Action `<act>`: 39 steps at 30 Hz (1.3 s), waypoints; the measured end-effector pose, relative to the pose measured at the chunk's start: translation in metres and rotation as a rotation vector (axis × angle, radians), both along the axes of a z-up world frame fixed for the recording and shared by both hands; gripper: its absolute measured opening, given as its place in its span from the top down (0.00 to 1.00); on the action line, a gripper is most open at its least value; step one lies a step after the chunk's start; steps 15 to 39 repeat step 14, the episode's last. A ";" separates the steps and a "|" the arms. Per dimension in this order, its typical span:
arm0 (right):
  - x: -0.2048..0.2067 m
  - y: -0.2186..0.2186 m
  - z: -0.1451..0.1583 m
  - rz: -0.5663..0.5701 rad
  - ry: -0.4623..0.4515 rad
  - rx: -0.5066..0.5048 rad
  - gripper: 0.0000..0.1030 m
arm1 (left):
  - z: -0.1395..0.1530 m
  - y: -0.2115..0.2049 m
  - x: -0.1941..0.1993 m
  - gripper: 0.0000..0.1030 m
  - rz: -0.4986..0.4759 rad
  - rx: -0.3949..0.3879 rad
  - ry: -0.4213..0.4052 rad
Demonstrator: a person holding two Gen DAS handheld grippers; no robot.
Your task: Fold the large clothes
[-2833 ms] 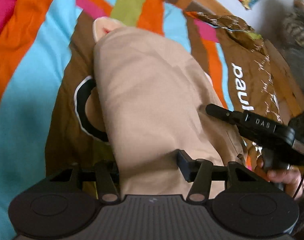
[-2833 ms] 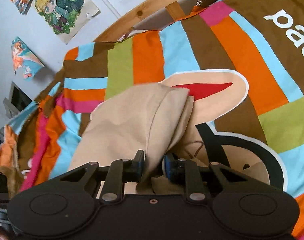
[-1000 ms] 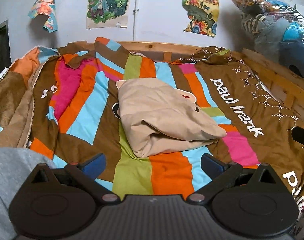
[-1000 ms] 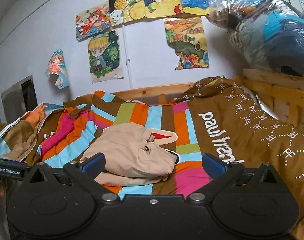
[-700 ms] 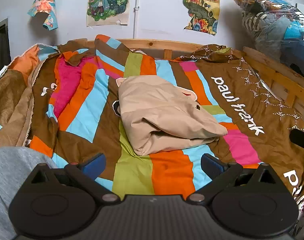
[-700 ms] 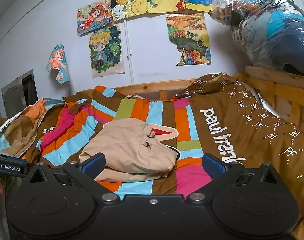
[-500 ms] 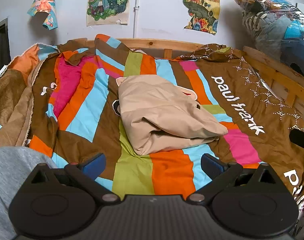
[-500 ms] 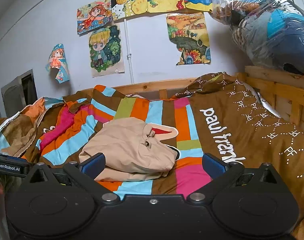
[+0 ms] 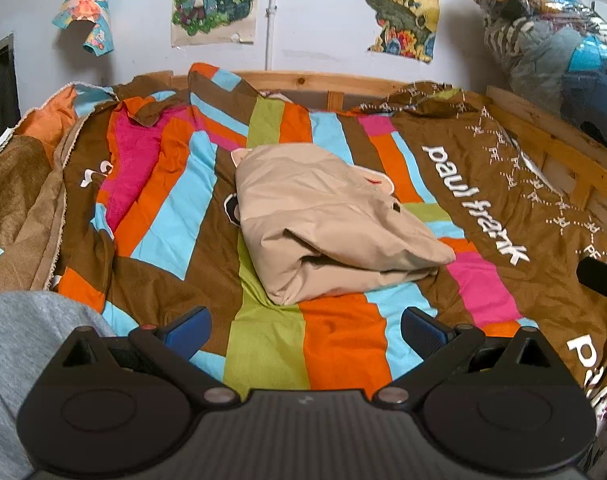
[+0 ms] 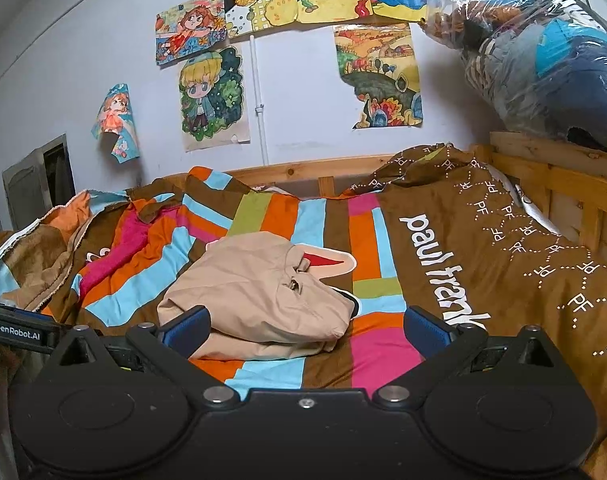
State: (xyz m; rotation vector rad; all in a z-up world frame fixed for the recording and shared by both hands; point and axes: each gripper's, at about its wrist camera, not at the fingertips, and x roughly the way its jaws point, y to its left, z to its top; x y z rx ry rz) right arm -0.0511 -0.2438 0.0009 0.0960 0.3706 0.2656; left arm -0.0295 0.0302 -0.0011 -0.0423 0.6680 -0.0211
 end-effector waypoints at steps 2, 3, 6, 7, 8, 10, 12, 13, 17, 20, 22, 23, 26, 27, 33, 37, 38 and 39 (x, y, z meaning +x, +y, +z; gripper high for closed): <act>0.000 0.000 0.000 -0.001 0.001 -0.001 0.01 | -0.001 0.000 0.001 0.01 0.002 0.009 0.003; 0.000 0.000 0.000 -0.001 0.001 -0.001 0.01 | 0.000 0.000 0.001 0.01 0.002 0.011 0.004; 0.000 0.001 0.000 -0.001 0.001 0.000 0.01 | -0.001 0.000 0.001 0.01 0.004 0.017 0.009; 0.000 0.001 0.000 -0.001 0.002 0.000 0.01 | -0.001 -0.001 0.001 0.01 0.002 0.018 0.011; 0.000 0.001 0.000 0.000 0.002 -0.001 0.01 | 0.000 -0.001 0.002 0.01 -0.001 0.019 0.012; 0.000 0.000 -0.002 0.005 0.004 -0.004 0.01 | 0.000 0.000 0.003 0.01 -0.003 0.022 0.012; 0.001 0.000 -0.004 0.009 0.006 -0.008 0.01 | 0.000 -0.001 0.002 0.01 -0.006 0.022 0.014; 0.002 -0.001 -0.005 0.013 0.007 -0.011 0.01 | 0.000 -0.001 0.003 0.01 -0.005 0.021 0.014; 0.002 -0.001 -0.005 0.014 0.008 -0.013 0.01 | 0.000 -0.001 0.003 0.01 -0.005 0.022 0.014; 0.002 -0.001 -0.005 0.014 0.008 -0.013 0.01 | 0.000 -0.001 0.003 0.01 -0.005 0.022 0.014; 0.002 -0.001 -0.005 0.014 0.008 -0.013 0.01 | 0.000 -0.001 0.003 0.01 -0.005 0.022 0.014; 0.002 -0.001 -0.005 0.014 0.008 -0.013 0.01 | 0.000 -0.001 0.003 0.01 -0.005 0.022 0.014; 0.002 -0.001 -0.005 0.014 0.008 -0.013 0.01 | 0.000 -0.001 0.003 0.01 -0.005 0.022 0.014; 0.002 -0.001 -0.005 0.014 0.008 -0.013 0.01 | 0.000 -0.001 0.003 0.01 -0.005 0.022 0.014; 0.002 -0.001 -0.005 0.014 0.008 -0.013 0.01 | 0.000 -0.001 0.003 0.01 -0.005 0.022 0.014; 0.002 -0.001 -0.005 0.014 0.008 -0.013 0.01 | 0.000 -0.001 0.003 0.01 -0.005 0.022 0.014; 0.002 -0.001 -0.005 0.014 0.008 -0.013 0.01 | 0.000 -0.001 0.003 0.01 -0.005 0.022 0.014; 0.002 -0.001 -0.005 0.014 0.008 -0.013 0.01 | 0.000 -0.001 0.003 0.01 -0.005 0.022 0.014</act>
